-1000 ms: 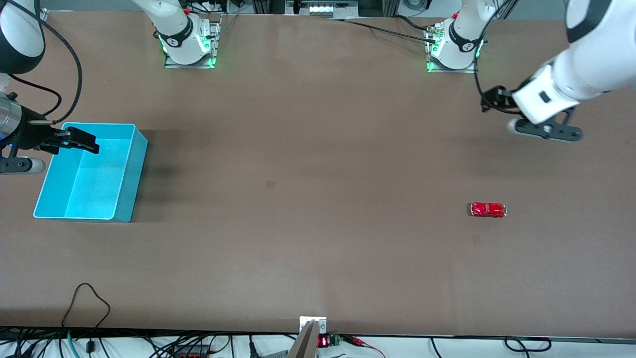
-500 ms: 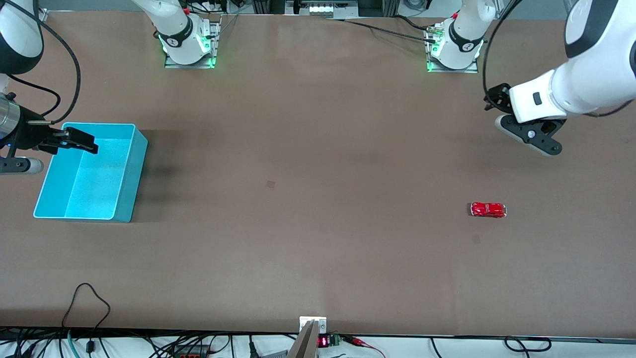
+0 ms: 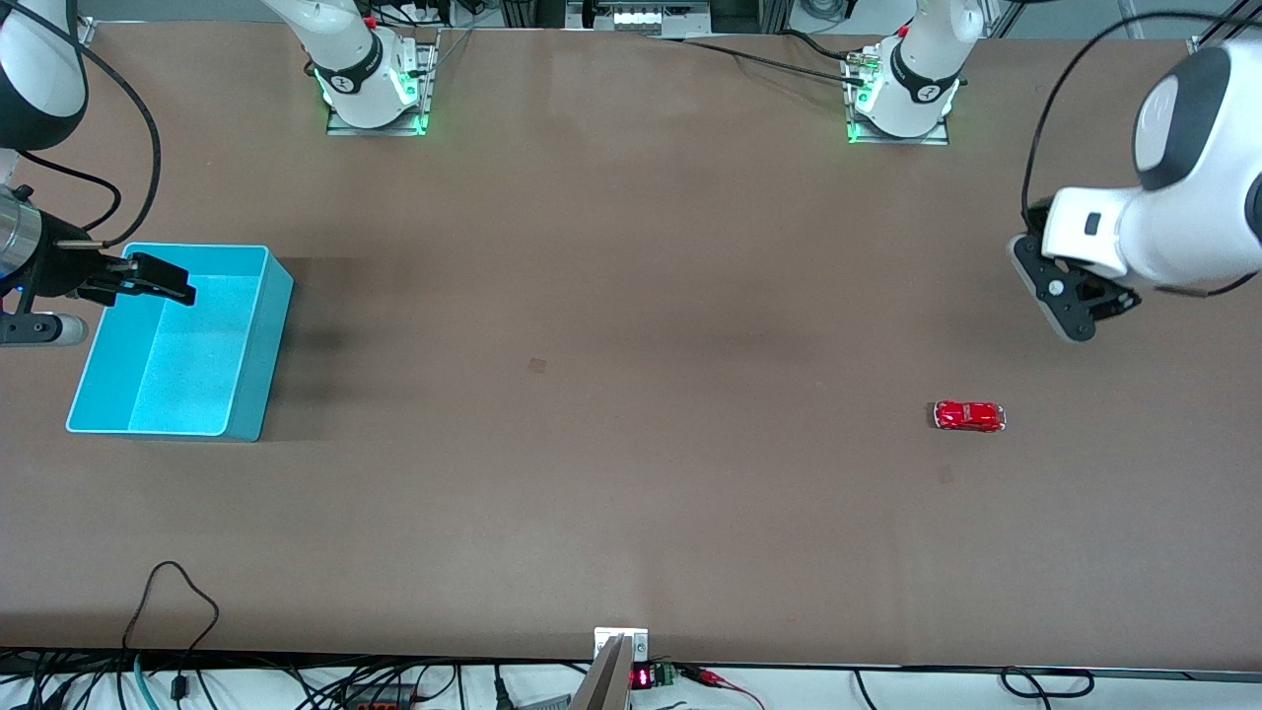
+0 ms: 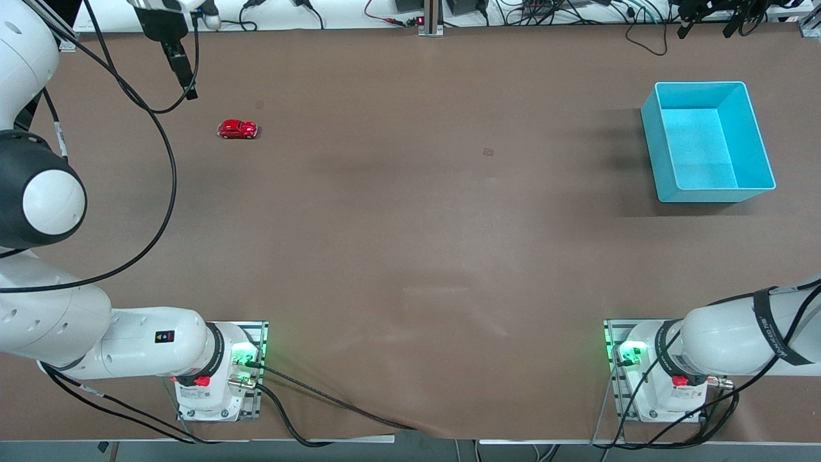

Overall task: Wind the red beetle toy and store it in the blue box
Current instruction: 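Lower the left gripper down over the red toy car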

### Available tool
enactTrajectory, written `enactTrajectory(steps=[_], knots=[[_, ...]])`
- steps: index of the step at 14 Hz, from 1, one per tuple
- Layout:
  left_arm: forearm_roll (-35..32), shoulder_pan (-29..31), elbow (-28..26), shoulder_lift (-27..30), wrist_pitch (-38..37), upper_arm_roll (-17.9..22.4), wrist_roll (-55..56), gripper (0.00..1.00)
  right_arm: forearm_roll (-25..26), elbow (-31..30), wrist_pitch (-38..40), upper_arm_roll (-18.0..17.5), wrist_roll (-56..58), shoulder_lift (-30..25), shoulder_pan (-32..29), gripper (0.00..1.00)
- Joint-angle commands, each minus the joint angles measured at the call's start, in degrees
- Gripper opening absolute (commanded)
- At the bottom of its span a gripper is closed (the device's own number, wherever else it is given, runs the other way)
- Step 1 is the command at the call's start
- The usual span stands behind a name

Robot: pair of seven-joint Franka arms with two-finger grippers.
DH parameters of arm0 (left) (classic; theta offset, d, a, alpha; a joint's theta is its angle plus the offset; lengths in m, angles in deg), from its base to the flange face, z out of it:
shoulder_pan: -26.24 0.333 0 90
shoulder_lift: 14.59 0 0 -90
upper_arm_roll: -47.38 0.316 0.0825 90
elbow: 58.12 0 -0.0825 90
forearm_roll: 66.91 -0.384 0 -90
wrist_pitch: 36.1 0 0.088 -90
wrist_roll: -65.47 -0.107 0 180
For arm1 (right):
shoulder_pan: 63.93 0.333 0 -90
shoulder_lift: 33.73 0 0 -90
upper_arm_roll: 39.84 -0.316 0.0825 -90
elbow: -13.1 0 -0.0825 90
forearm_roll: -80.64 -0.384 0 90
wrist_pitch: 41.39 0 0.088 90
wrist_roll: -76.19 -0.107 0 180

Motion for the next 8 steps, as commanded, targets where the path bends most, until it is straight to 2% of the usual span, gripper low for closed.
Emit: enactTrajectory(steps=[1,3,8], knots=[[-2.31,4.28,-9.00,0.04,15.02,-0.16,-11.35,1.00,-0.96,-0.78,-0.07,0.02,-0.38,-0.68,-0.19,1.00],[-2.31,5.53,-15.07,-1.80,27.86,-0.25,-15.06,1.00,-0.87,-0.78,0.01,0.02,-0.47,-0.42,-0.19,1.00],[-2.40,5.45,-16.07,-13.12,45.64,-0.43,-22.26,1.00,-0.87,-0.78,0.28,0.02,-0.38,-0.16,-0.10,1.00]])
